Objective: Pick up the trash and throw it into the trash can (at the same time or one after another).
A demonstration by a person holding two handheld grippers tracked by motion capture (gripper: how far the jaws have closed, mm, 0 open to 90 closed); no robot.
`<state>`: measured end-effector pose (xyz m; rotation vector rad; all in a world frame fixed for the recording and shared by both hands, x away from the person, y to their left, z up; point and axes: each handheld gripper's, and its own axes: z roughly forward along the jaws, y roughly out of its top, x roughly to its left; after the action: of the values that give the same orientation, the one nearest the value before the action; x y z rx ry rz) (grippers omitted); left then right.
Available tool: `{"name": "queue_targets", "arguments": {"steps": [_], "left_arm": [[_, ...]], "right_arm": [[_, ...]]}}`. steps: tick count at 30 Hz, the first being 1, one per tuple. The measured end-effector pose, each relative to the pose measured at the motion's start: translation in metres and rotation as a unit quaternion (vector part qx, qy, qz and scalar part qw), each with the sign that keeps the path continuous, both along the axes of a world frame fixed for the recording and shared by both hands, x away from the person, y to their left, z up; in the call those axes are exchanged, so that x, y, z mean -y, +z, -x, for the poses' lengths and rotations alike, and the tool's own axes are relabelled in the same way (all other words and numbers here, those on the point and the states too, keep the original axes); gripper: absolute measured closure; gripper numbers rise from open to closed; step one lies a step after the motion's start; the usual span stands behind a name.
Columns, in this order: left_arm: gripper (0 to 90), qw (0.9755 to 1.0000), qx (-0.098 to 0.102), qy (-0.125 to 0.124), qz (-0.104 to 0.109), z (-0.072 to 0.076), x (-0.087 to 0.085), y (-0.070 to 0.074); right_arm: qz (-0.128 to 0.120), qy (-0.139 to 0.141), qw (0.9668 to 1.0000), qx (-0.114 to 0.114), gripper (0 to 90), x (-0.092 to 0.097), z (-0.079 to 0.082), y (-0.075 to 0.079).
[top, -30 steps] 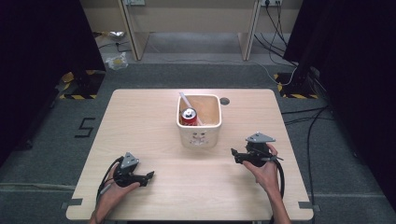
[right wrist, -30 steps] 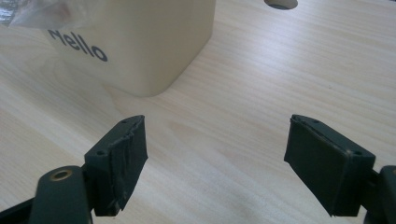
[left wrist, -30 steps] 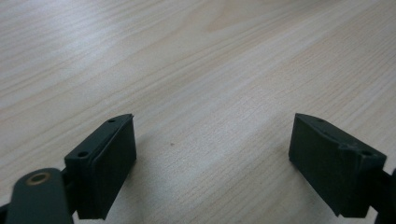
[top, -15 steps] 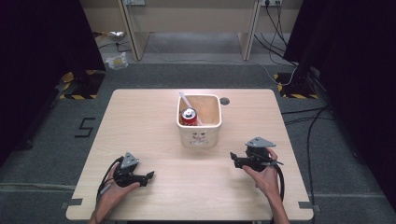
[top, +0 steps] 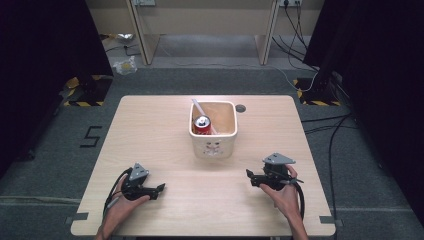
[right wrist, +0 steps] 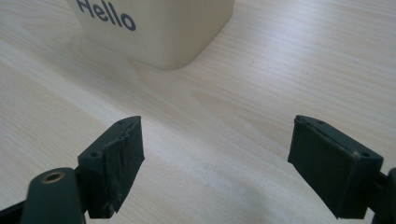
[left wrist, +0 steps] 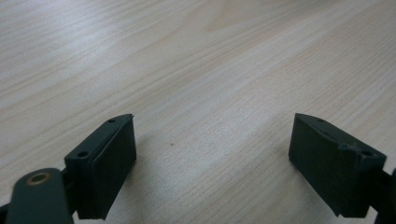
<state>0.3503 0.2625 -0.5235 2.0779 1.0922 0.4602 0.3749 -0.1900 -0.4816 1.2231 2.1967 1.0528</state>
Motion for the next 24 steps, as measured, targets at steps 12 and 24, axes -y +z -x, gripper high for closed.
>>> {"name": "queue_targets", "arguments": {"steps": [12, 24], "left_arm": [[14.1, 1.0, -0.001, 0.0, -0.001, 0.0, 0.0, 0.0], [14.1, 1.0, 0.0, -0.002, 0.0, 0.0, 0.0, 0.0]], "right_arm": [[0.001, 0.005, 1.0, -0.004, 16.9, 0.002, 0.015, -0.01], [0.005, 0.003, 0.9999, -0.016, 16.9, 0.006, 0.025, -0.021]]}}
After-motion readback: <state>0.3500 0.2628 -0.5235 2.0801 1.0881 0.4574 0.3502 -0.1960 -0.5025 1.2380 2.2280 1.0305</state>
